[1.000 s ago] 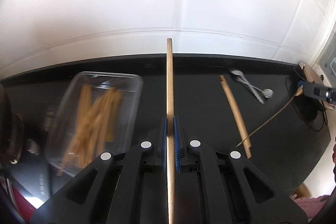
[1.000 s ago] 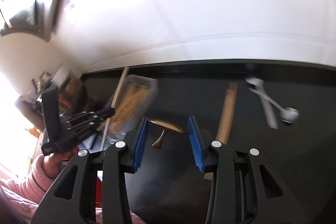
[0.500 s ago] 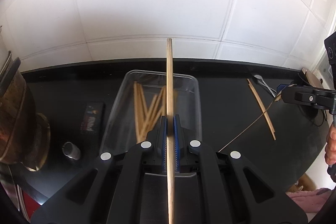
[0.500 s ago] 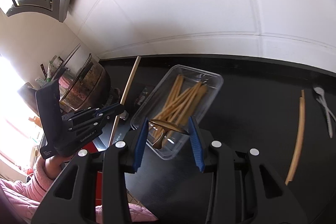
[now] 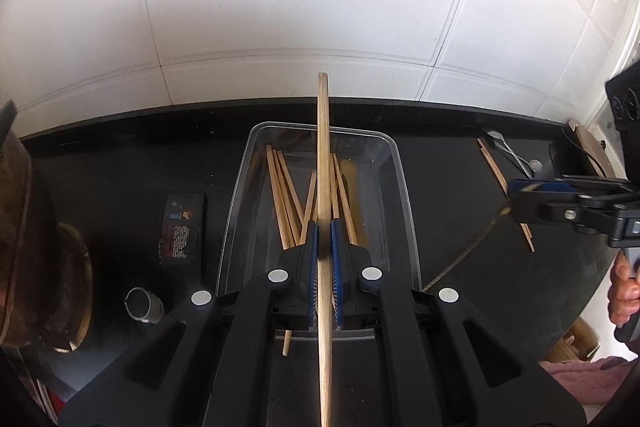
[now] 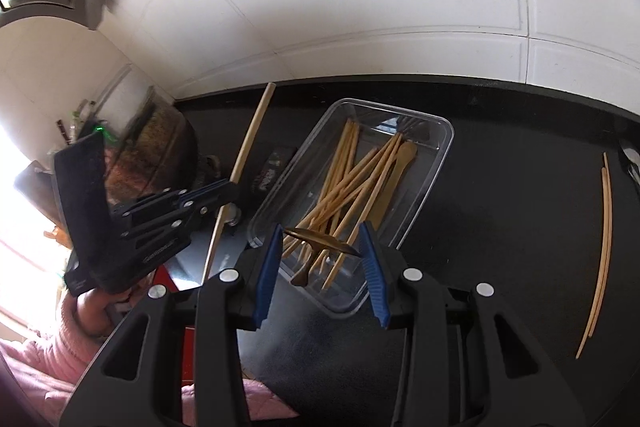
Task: Organize utensils
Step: 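Open the left tool over the container while the right tool releases the gold spoon there, then move both open tools back over the two silver spoons on the tray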
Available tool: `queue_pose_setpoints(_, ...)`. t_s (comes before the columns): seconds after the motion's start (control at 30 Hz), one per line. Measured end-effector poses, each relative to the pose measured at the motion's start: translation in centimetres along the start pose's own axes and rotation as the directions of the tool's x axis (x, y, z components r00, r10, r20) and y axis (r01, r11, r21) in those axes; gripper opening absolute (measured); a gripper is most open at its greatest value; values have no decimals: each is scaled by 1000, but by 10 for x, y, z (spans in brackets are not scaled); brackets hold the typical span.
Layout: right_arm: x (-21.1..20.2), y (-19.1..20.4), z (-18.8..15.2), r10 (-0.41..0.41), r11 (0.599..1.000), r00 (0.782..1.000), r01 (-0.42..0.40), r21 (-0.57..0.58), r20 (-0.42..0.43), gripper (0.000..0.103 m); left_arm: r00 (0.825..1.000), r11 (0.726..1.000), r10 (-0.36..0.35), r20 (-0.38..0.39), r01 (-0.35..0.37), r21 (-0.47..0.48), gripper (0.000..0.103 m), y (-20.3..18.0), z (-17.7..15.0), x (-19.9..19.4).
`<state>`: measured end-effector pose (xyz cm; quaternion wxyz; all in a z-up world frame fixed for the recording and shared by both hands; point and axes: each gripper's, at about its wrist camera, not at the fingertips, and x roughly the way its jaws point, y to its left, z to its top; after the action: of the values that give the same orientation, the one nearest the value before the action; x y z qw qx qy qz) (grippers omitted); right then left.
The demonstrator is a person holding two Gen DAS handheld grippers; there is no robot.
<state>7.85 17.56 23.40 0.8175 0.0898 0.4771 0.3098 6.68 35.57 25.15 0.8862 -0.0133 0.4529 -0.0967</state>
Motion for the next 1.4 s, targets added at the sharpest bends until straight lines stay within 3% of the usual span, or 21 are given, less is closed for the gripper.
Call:
queue_pose_setpoints(0.03,4,-1,7,-4,1000,1000,4,5,8,46,1000,1000,3,-7,-3,0,8,1,2,3)
queue_pose_setpoints(0.07,8,-3,19,-8,1000,1000,7,23,24,68,1000,1000,12,-12,-12,-1,23,3,5,6)
queue_pose_setpoints(0.1,8,-4,27,-4,999,999,2,45,44,76,1000,1000,24,-8,-24,-3,63,4,8,7)
queue_pose_setpoints(0.13,5,-8,37,10,997,997,-16,75,80,81,999,999,50,12,-50,-8,85,5,10,6)
queue_pose_setpoints(0.17,-1,-10,45,22,996,993,-32,88,116,81,995,996,84,47,-83,-16,97,5,12,2)
queue_pose_setpoints(0.2,-5,-10,49,20,996,990,-32,86,137,81,991,994,106,87,-104,-22,97,6,14,-3)
queue_pose_setpoints(0.3,-20,-14,54,-20,998,983,8,66,182,86,988,992,128,83,-126,-29,97,7,19,-2)
queue_pose_setpoints(0.53,-38,-61,25,-55,988,986,31,151,159,87,989,991,125,74,-120,-65,97,-10,25,3)
queue_pose_setpoints(0.8,-86,-131,-7,-137,966,981,100,240,141,87,991,993,122,62,-122,0,97,-79,37,16)
queue_pose_setpoints(1.07,-129,-213,-45,-222,926,972,185,330,78,96,994,992,107,35,-109,62,97,-158,41,28)
queue_pose_setpoints(1.23,-150,-274,-83,-351,868,936,332,369,-17,96,994,989,113,4,-113,94,97,-204,39,41)
queue_pose_setpoints(1.33,-163,-313,-110,-398,828,914,395,398,-78,96,994,988,112,-18,-109,107,97,-230,35,51)
queue_pose_setpoints(1.4,-173,-334,-126,-399,814,911,404,419,-104,96,994,989,106,-31,-102,108,97,-250,32,60)
